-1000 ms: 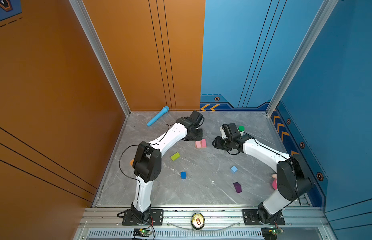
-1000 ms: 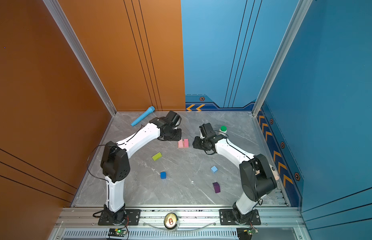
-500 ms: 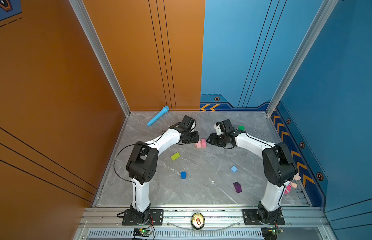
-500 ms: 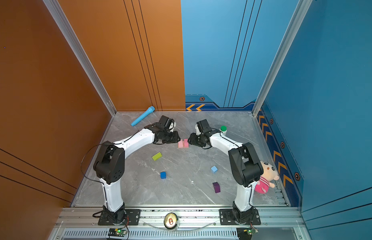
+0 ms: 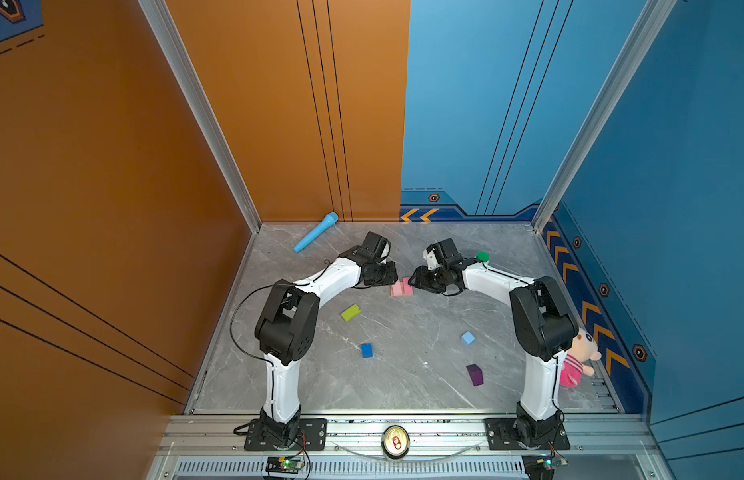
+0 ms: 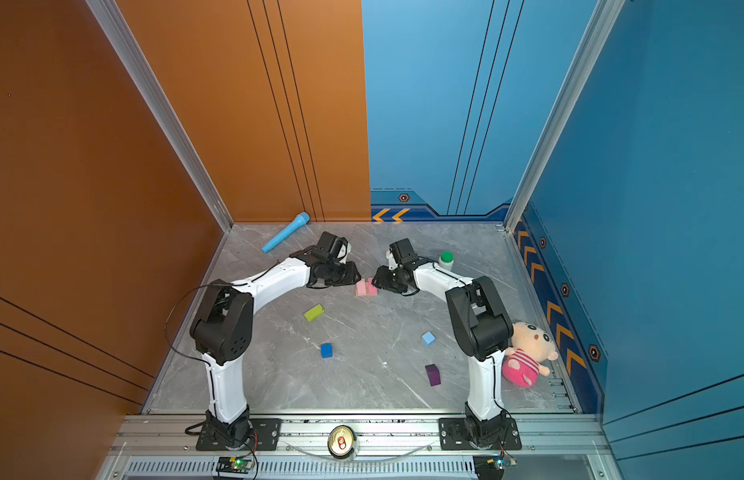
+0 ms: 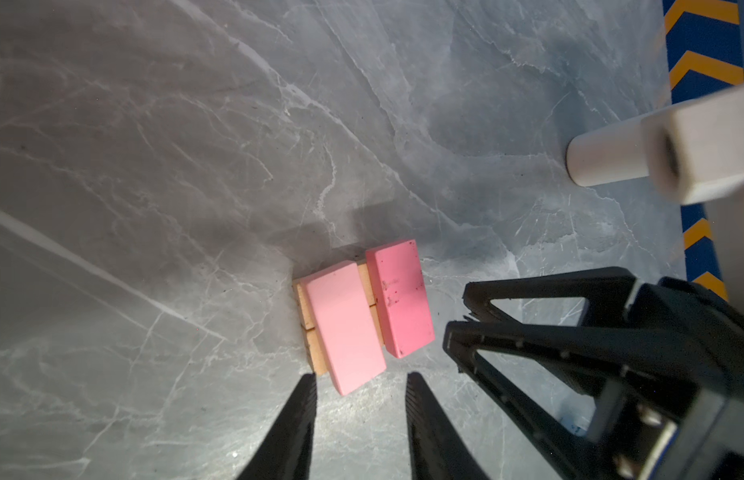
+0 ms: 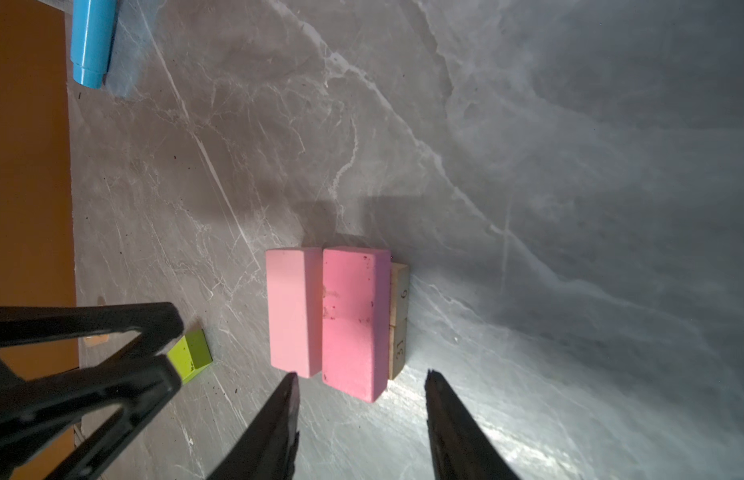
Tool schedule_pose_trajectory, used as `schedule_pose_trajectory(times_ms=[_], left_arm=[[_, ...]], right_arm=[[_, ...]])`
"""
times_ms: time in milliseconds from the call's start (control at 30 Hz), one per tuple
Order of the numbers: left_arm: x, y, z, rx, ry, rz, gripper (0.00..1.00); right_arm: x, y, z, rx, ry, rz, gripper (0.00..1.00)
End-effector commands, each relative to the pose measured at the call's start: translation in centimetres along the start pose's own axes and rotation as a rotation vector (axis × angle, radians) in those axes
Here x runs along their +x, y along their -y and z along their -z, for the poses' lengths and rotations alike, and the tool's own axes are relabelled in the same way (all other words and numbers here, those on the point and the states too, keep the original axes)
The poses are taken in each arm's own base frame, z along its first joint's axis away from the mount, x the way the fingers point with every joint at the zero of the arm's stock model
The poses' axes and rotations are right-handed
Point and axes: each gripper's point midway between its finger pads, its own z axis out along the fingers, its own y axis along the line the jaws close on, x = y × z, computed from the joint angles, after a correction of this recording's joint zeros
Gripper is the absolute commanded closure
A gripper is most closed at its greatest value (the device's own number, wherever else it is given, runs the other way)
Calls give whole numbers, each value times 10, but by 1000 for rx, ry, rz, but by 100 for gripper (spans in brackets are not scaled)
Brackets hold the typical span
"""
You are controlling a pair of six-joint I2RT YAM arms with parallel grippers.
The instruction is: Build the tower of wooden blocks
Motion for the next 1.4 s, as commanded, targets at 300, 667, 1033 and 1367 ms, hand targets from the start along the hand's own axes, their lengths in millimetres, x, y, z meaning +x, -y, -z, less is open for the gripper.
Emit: schedule_pose_trajectory(times_ms=[300, 667, 1033, 1367], left_arm=[[15, -13, -18, -21, -66, 14, 66], [19, -16, -26, -33, -89, 14, 69], [18, -13, -33, -21, -99, 33, 71], [18, -11, -38, -13, -106, 37, 71]], right_arm=[[-13, -6, -11, -39, 1, 3, 57], [-14, -4, -16, -43, -4, -3, 61], [-13, -4, -23, -55, -14, -16, 66], [-11, -2, -27, -54, -25, -21, 67]])
